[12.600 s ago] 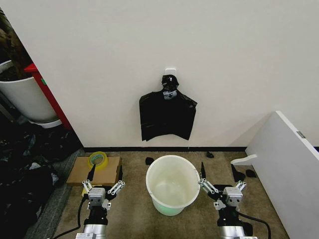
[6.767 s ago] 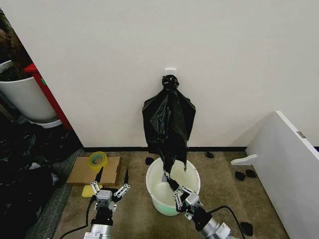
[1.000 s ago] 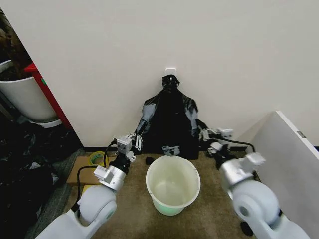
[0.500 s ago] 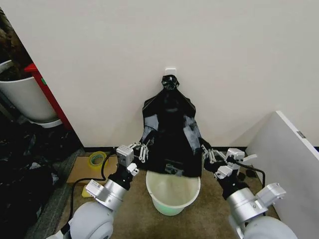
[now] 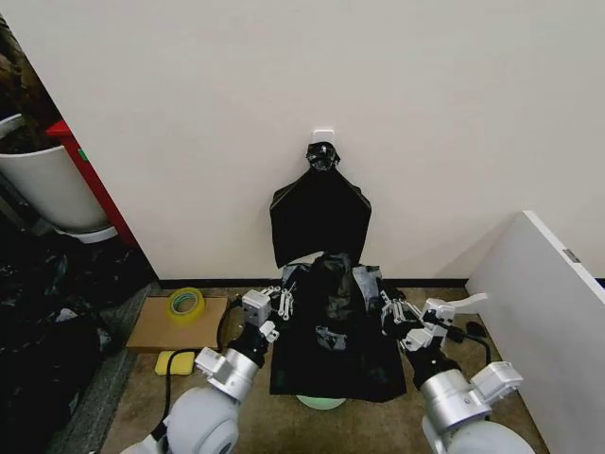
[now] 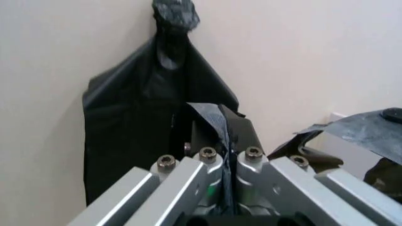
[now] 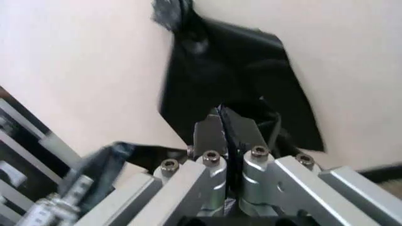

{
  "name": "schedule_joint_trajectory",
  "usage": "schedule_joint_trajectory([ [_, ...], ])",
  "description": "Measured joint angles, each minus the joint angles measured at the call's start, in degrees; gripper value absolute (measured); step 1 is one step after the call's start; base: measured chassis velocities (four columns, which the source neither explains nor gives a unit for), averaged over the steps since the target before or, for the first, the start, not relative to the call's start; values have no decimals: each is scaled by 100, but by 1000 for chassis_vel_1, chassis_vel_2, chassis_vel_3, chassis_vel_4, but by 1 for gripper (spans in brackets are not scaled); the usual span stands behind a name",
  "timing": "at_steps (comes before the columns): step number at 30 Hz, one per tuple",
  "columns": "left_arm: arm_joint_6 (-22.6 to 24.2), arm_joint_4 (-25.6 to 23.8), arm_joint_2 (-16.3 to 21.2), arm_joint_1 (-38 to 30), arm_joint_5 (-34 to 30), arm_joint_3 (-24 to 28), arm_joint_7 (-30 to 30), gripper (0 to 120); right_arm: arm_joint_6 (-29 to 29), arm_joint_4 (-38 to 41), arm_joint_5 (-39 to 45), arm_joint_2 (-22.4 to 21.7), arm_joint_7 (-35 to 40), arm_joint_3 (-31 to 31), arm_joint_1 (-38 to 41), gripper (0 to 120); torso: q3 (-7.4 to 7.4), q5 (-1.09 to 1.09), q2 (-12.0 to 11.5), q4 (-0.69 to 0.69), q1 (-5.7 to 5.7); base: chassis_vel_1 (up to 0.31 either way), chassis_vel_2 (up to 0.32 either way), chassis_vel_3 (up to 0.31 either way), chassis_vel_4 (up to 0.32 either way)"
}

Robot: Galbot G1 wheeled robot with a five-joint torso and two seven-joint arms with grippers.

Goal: Place the garbage bag over the trash bin.

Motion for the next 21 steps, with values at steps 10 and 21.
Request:
schedule_joint_trajectory([
  [10, -21, 84, -153, -613, -230, -16, -39, 0, 9, -95, 482, 357, -244, -163, 752, 0, 0, 0, 0, 1, 0, 0, 0, 0, 0],
  [21, -365, 485, -389, -151, 114, 82, 41, 0, 506, -734, 525, 1028, -404, -514, 352, 0, 0, 0, 0, 1, 0, 0, 0, 0, 0],
])
